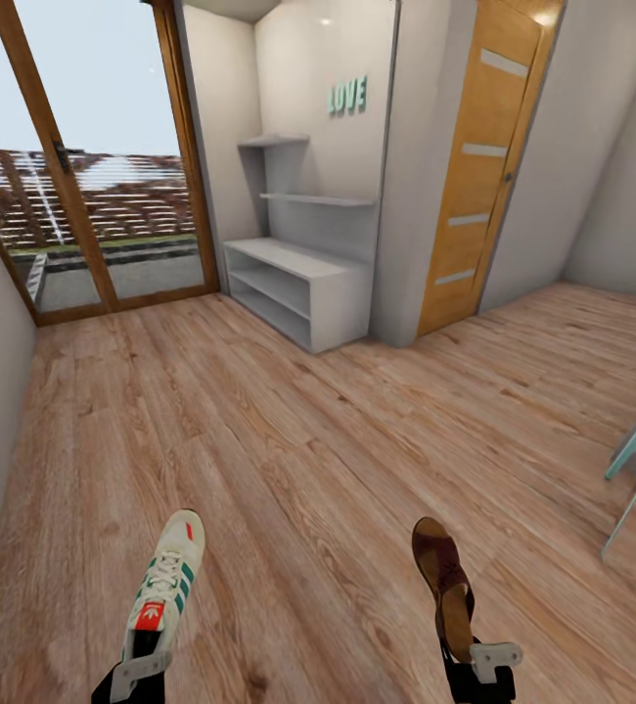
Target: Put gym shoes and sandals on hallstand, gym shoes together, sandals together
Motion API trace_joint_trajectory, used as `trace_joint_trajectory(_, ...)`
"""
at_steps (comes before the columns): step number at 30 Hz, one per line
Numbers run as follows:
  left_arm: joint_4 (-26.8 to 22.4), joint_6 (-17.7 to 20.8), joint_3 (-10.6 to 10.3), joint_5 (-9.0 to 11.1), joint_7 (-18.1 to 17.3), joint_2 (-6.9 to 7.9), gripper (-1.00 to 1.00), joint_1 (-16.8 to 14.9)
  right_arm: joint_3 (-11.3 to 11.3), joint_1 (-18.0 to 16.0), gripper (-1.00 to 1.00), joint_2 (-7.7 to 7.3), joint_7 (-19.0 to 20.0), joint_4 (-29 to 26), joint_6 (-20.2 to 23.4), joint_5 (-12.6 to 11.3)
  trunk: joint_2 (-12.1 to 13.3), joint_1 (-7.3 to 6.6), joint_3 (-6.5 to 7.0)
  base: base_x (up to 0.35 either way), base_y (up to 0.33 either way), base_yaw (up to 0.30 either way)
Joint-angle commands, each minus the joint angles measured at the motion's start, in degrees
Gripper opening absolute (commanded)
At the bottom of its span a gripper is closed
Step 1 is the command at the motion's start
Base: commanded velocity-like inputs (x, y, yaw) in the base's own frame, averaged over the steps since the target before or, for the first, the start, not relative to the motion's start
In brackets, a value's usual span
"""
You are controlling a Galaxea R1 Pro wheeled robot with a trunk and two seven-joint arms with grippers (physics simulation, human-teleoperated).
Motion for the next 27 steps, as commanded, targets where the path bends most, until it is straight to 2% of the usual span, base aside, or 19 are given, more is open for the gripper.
trace_joint_trajectory(1, 0.0, -0.2, 0.5, -0.6, -0.3, -0.05, -1.00, 0.0, 0.5, 0.0, -1.00, -0.01, -0.1, 0.0, -0.1, -0.6, 0.4, -0.24, 0.14, 0.000, 0.000, 0.000)
trace_joint_trajectory(12, 0.1, -0.2, 0.6, -0.6, -0.3, -0.05, -1.00, 0.0, 0.1, 0.0, -1.00, -0.32, -0.3, -0.2, 0.1, -0.7, 4.8, -2.65, 2.11, 0.000, 0.000, 0.000)
trace_joint_trajectory(20, 0.0, -0.2, 0.4, -0.7, -0.3, -0.10, -1.00, 0.0, 0.1, 0.0, -1.00, 0.16, -0.4, -0.4, 0.0, -0.7, 4.8, -2.65, 1.76, 0.027, 0.000, 0.178)
trace_joint_trajectory(27, 0.1, -0.2, 0.4, -0.7, -0.4, -0.08, -1.00, 0.0, 0.2, 0.0, -1.00, -0.02, -0.3, -0.2, 0.0, -0.7, 4.8, -2.65, 1.33, 0.299, 0.000, 0.220)
